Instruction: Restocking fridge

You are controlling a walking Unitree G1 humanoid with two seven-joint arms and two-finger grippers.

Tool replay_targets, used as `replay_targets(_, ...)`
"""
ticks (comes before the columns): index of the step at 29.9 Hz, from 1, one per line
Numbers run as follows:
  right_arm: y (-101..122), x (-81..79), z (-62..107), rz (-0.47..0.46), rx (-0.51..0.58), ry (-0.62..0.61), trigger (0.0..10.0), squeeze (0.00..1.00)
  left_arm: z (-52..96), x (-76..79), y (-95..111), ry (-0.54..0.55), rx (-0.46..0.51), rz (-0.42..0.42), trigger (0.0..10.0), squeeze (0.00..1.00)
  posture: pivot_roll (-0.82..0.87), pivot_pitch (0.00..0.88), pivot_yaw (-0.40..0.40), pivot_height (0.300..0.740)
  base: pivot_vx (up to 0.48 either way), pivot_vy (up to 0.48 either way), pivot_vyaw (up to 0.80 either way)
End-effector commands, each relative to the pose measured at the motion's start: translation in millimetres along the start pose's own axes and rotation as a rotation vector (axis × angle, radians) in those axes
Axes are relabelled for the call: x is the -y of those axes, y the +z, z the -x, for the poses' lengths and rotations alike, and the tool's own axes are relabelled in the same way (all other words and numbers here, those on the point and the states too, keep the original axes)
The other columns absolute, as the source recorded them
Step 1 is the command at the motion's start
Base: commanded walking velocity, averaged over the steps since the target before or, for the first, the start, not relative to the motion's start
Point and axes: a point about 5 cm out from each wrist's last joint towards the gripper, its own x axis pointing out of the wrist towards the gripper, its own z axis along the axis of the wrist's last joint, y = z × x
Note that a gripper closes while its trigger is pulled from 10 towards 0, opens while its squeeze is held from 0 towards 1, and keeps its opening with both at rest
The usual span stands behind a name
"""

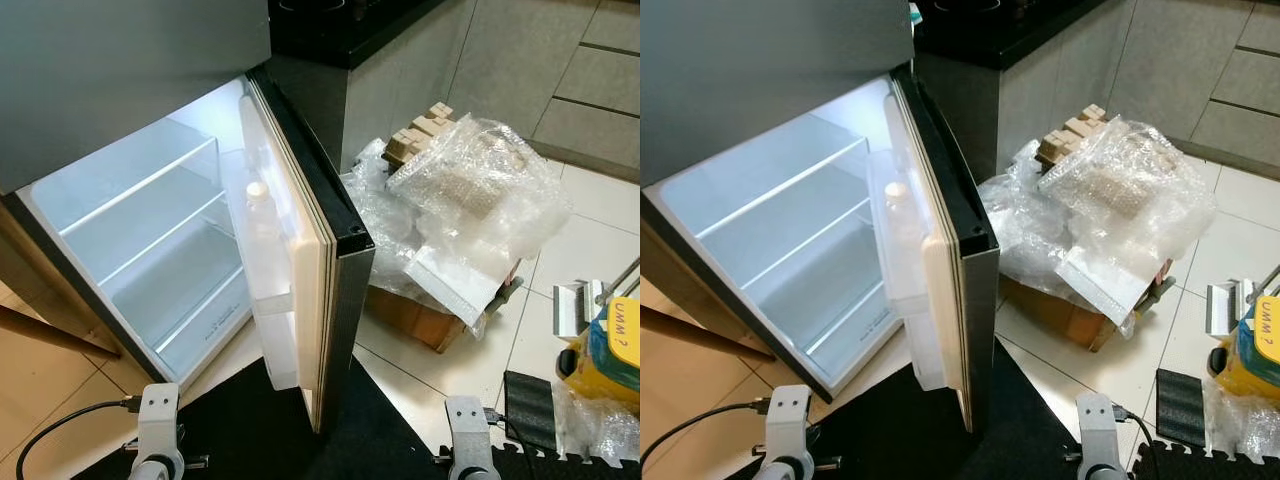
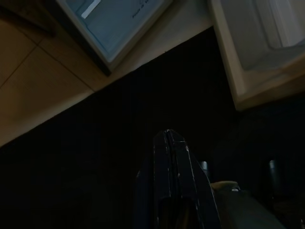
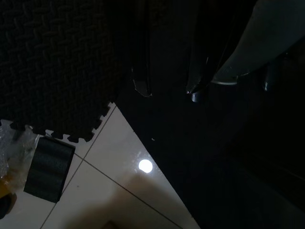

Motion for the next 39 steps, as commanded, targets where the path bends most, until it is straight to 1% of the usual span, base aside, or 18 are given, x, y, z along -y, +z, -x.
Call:
replay_targets(1,-3.3,1.3,1.0,0.014,-0.008,0.006,10.0,0.0,2.8,4.1,-6.5,-0.02,-0.003,-0.028,10.0,0.0,-0.09,0.104,0.034,0.74,0.0,0.0,0.0)
replay_targets(6,-2.6,1.0,0.8,0.035,-0.007,0.012,10.0,0.0,3.1,7.4,-5.1,-0.04,0.017,-0.037,10.0,0.0,-0.09,0.104,0.034,0.74,0.0,0.0,0.8)
replay_targets(7,-2.2,0.2,0.7,0.041,-0.005,0.015,10.0,0.0,2.7,9.0,-4.7,-0.048,0.015,-0.052,10.0,0.0,-0.09,0.105,0.034,0.74,0.0,0.0,0.8)
replay_targets(17,-2.0,-0.8,0.7,0.04,-0.002,0.017,10.0,0.0,1.6,12.6,-2.1,-0.066,0.026,-0.085,10.0,0.0,-0.1,0.104,0.038,0.74,0.0,0.0,0.8)
replay_targets(20,-2.2,-0.4,1.0,0.034,0.003,0.015,10.0,0.0,1.6,12.7,-1.4,-0.064,0.032,-0.084,10.0,0.0,-0.1,0.105,0.039,0.74,0.0,0.0,0.0)
replay_targets(22,-3.6,0.5,1.4,0.008,-0.001,0.006,10.0,0.0,1.3,12.2,-0.4,-0.053,0.04,-0.075,10.0,0.0,-0.1,0.106,0.038,0.74,0.0,0.0,0.0)
replay_targets(26,-3.5,0.5,1.4,0.007,0.001,0.01,10.0,0.0,0.7,9.3,1.2,-0.017,0.046,-0.035,10.0,0.0,-0.1,0.108,0.036,0.74,0.0,-0.387,0.0)
replay_targets(35,-2.3,0.3,1.1,0.01,0.004,0.014,10.0,0.0,0.9,10.3,2.8,-0.009,0.063,-0.018,10.0,0.0,-0.1,0.108,0.037,0.74,0.0,-0.42,0.0)
replay_targets(36,-1.4,0.4,0.9,0.008,0.008,0.014,10.0,0.0,0.8,7.9,3.9,0.009,0.07,0.001,10.0,0.0,-0.1,0.109,0.038,0.74,0.0,0.0,0.0)
replay_targets(39,-1.0,0.8,0.9,0.008,0.01,0.014,10.0,0.0,0.9,5.4,6.1,0.026,0.087,0.012,10.0,0.0,-0.1,0.109,0.037,0.74,0.0,0.0,0.0)
